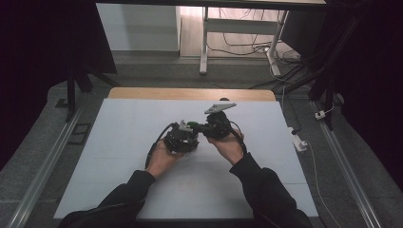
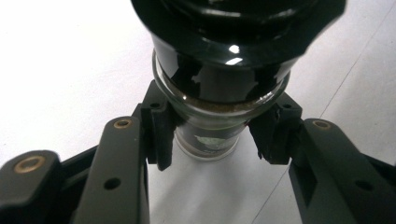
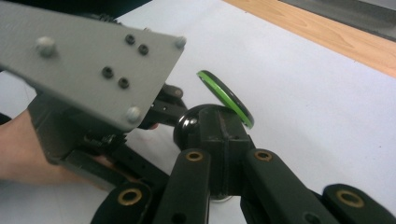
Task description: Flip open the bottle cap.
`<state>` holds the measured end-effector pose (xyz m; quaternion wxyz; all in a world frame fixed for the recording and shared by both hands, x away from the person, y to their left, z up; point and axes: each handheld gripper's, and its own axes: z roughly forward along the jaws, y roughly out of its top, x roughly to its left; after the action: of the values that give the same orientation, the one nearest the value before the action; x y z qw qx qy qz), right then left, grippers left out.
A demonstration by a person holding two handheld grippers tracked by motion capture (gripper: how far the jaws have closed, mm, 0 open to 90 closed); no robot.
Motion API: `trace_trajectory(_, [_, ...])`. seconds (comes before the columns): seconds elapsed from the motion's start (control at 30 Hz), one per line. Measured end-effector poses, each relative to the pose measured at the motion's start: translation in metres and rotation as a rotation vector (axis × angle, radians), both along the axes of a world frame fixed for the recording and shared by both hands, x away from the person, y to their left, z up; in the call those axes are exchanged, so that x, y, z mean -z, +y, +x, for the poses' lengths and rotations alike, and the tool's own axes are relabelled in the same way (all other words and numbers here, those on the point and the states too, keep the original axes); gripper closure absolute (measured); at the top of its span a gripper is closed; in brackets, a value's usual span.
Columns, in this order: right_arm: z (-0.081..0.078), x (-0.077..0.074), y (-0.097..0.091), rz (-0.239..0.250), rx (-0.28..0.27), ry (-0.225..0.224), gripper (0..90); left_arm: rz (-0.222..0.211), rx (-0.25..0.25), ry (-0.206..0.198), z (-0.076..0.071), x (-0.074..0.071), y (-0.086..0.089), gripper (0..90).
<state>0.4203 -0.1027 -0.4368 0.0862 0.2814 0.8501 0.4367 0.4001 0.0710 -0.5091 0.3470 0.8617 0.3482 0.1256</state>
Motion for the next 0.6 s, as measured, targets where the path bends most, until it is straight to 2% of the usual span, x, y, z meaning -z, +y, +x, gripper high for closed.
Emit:
trace_trajectory(0.33, [0.012, 0.002, 0.000, 0.014, 0.046, 0.008, 89.4, -0.003, 0.002, -0.005, 0.000, 0.001, 0.000, 53.8])
trace_trajectory(0.43, [0.012, 0.004, -0.001, 0.018, 0.044, 0.023, 89.4, -0.010, 0.000, -0.009, -0.001, 0.001, 0.001, 53.7])
trace_trajectory(0.6, [0.008, 0.003, -0.002, 0.022, 0.041, 0.018, 88.8, -0.009, 0.009, -0.013, 0.000, 0.002, 0.001, 53.2])
